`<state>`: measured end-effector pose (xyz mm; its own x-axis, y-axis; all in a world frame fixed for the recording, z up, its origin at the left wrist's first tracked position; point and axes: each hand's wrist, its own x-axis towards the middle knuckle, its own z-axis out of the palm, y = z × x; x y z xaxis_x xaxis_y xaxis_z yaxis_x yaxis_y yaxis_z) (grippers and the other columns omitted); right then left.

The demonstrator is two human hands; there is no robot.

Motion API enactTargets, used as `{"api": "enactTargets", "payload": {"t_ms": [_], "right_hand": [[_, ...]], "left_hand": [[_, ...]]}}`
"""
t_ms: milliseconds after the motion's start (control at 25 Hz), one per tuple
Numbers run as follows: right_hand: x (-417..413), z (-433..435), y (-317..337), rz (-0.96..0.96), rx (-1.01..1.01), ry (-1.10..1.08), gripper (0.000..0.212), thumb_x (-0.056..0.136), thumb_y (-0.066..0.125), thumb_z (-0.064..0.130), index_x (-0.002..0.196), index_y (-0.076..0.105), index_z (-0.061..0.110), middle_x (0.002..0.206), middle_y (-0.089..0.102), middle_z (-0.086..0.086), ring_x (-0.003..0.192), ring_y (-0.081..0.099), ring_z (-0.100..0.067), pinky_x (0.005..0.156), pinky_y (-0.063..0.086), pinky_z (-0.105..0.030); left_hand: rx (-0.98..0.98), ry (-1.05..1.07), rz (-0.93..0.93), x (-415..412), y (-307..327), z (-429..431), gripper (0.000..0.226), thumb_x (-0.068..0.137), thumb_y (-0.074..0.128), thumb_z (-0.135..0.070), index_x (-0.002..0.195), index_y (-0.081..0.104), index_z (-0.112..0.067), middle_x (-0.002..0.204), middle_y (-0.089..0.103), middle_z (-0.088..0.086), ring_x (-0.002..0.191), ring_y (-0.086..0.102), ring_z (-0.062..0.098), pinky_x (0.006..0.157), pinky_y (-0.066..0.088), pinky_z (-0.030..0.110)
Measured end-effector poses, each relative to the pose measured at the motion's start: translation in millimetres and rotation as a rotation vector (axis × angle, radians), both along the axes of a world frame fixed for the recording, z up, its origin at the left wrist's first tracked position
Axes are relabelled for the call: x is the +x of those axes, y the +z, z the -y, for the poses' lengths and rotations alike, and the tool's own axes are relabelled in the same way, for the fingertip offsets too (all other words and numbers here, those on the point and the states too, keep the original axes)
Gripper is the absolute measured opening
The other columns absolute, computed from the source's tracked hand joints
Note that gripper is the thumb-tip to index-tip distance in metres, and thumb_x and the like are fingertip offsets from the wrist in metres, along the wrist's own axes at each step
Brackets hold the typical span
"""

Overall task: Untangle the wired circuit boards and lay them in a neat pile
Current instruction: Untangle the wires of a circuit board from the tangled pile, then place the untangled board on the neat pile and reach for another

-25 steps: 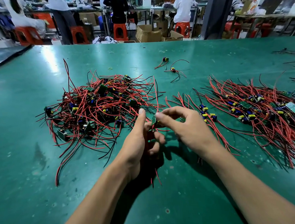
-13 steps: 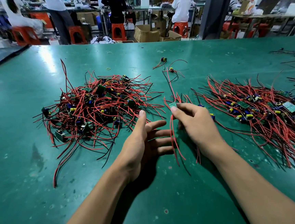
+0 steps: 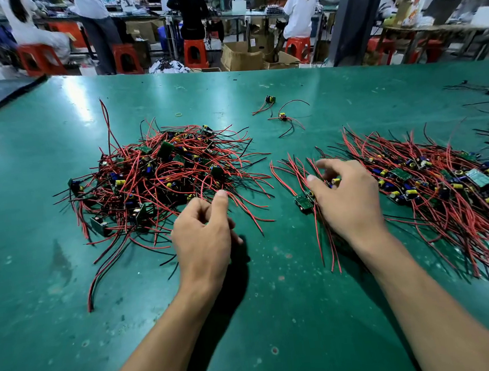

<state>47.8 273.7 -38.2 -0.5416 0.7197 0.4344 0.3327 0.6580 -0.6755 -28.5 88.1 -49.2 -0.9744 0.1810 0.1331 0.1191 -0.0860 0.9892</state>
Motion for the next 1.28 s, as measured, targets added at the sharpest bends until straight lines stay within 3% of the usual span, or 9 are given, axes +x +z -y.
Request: {"api": "enactTargets", "payload": {"t_ms": [80, 200, 320, 480, 760, 880, 960, 1160, 1280], "right_hand": [[-1.6, 12.1, 3.6, -0.033, 0.083, 0.196, 0.020, 0.087, 0.072, 0.027, 0.106, 0.076, 0.022, 0.099, 0.071, 0.004, 0.092, 0.063, -0.014, 0.090, 0.049, -0.031], [-1.3, 24.0, -1.6, 0.194, 0.110, 0.400, 0.018, 0.087, 0.069, 0.037, 0.097, 0.077, 0.026, 0.093, 0.074, 0.010, 0.090, 0.066, -0.012, 0.088, 0.052, -0.034], [1.1, 16.4, -4.7, 0.413, 0.089, 0.344, 0.019, 0.088, 0.066, 0.043, 0.098, 0.076, 0.030, 0.094, 0.076, 0.010, 0.091, 0.068, -0.014, 0.086, 0.054, -0.035], [3.3, 8.0, -0.7, 0.433, 0.082, 0.241, 0.020, 0.088, 0.066, 0.043, 0.100, 0.075, 0.030, 0.095, 0.076, 0.007, 0.093, 0.068, -0.018, 0.087, 0.054, -0.035], [-3.1, 30.9, -4.8, 0.398, 0.131, 0.310, 0.024, 0.091, 0.063, 0.041, 0.104, 0.074, 0.025, 0.100, 0.074, 0.003, 0.096, 0.066, -0.021, 0.086, 0.053, -0.037], [-9.1, 42.2, -14.7, 0.384, 0.123, 0.377, 0.024, 0.090, 0.065, 0.040, 0.106, 0.074, 0.025, 0.104, 0.065, 0.002, 0.098, 0.063, -0.021, 0.088, 0.051, -0.037], [-11.0, 44.8, -20.8, 0.376, 0.099, 0.393, 0.023, 0.090, 0.066, 0.038, 0.107, 0.073, 0.025, 0.106, 0.062, 0.003, 0.103, 0.058, -0.021, 0.091, 0.047, -0.036], [-14.6, 38.6, -29.8, 0.271, 0.050, 0.324, 0.016, 0.092, 0.066, 0.033, 0.104, 0.076, 0.026, 0.110, 0.064, 0.004, 0.113, 0.053, -0.020, 0.103, 0.037, -0.039], [-15.1, 34.0, -31.3, 0.211, 0.015, 0.299, 0.017, 0.092, 0.067, 0.030, 0.102, 0.076, 0.020, 0.109, 0.068, 0.002, 0.110, 0.057, -0.021, 0.101, 0.042, -0.040]], "left_hand": [[0.026, 0.049, 0.037, -3.3, -1.7, 0.0, 0.046, 0.097, 0.058, -0.030, 0.074, 0.045, 0.007, 0.054, 0.058, 0.007, 0.039, 0.056, 0.021, 0.041, 0.047, 0.030], [0.104, 0.070, 0.161, -9.5, -3.2, -0.6, 0.052, 0.100, 0.048, -0.043, 0.067, 0.054, -0.003, 0.047, 0.058, 0.009, 0.039, 0.053, 0.024, 0.040, 0.042, 0.027], [0.226, 0.093, 0.284, -15.3, -2.6, -1.3, 0.044, 0.100, 0.052, -0.032, 0.064, 0.055, -0.005, 0.054, 0.056, 0.010, 0.039, 0.054, 0.021, 0.040, 0.041, 0.025], [0.262, 0.108, 0.319, -18.1, -3.5, 1.1, 0.029, 0.092, 0.060, -0.009, 0.064, 0.055, -0.005, 0.052, 0.058, 0.005, 0.044, 0.058, 0.019, 0.049, 0.044, 0.028], [0.032, 0.050, -0.041, -9.0, -2.7, 2.9, 0.045, 0.092, 0.067, -0.030, 0.064, 0.053, 0.003, 0.058, 0.062, 0.008, 0.056, 0.060, 0.022, 0.066, 0.053, 0.038], [-0.250, -0.064, -0.429, 0.3, -4.4, -0.9, 0.043, 0.092, 0.067, -0.023, 0.056, 0.058, -0.001, 0.066, 0.064, 0.007, 0.063, 0.061, 0.020, 0.066, 0.051, 0.037], [-0.315, -0.126, -0.497, 4.7, -6.3, -3.3, 0.044, 0.089, 0.071, -0.020, 0.051, 0.053, -0.006, 0.066, 0.063, 0.004, 0.062, 0.058, 0.013, 0.064, 0.048, 0.033], [-0.183, 0.074, -0.107, -9.5, -9.2, -0.6, 0.035, 0.091, 0.066, -0.036, 0.078, 0.048, -0.009, 0.067, 0.062, 0.022, 0.058, 0.063, 0.034, 0.063, 0.052, 0.052], [-0.150, 0.101, -0.007, -17.0, -9.9, -0.5, 0.026, 0.091, 0.066, -0.035, 0.091, 0.050, -0.016, 0.063, 0.061, 0.014, 0.049, 0.059, 0.028, 0.058, 0.051, 0.045]]}}
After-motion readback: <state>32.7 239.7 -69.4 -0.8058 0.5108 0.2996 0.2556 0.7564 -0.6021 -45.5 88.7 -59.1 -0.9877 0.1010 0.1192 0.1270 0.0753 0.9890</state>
